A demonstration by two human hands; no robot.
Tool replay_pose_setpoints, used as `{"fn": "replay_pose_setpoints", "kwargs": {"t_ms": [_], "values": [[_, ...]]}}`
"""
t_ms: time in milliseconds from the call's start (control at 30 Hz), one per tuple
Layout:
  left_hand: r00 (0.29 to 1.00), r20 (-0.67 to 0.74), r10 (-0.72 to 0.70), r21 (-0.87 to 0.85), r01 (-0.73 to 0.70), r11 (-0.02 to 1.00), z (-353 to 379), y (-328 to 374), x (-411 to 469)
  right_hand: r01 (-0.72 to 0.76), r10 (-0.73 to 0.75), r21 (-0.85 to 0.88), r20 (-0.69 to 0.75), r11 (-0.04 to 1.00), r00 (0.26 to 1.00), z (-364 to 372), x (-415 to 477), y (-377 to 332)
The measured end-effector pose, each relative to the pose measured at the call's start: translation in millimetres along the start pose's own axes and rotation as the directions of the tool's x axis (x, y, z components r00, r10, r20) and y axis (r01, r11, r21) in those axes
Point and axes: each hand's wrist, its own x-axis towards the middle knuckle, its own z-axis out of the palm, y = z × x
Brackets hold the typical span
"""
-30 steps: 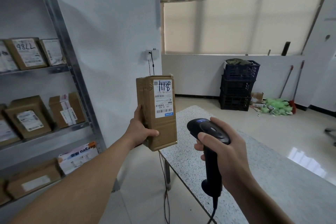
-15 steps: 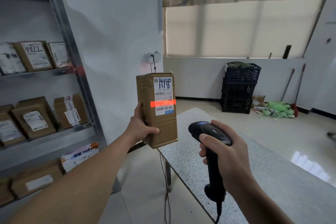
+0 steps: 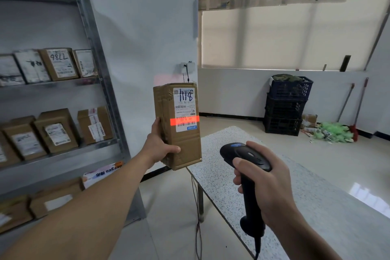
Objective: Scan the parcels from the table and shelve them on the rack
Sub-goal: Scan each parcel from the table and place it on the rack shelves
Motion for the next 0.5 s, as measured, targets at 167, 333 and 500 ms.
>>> {"fn": "replay_pose_setpoints", "kwargs": {"t_ms": [167, 333, 500], "values": [[0.999, -0.037, 0.002, 0.022, -0.001, 1.000, -11, 1, -8, -0.007, 0.007, -0.006, 0.032, 1.000, 0.999, 3, -5, -1], [0.998, -0.067, -0.007, 0.035, 0.009, 0.999, -18, 3, -12, -0.004, 0.004, -0.008, 0.049, 1.000, 0.999, 5, -7, -1], [0.996, -0.082, -0.031, 0.041, 0.034, 0.999, -24, 0, -13, -0.004, 0.004, -0.006, 0.060, 1.000, 0.998, 3, -7, 1]]}}
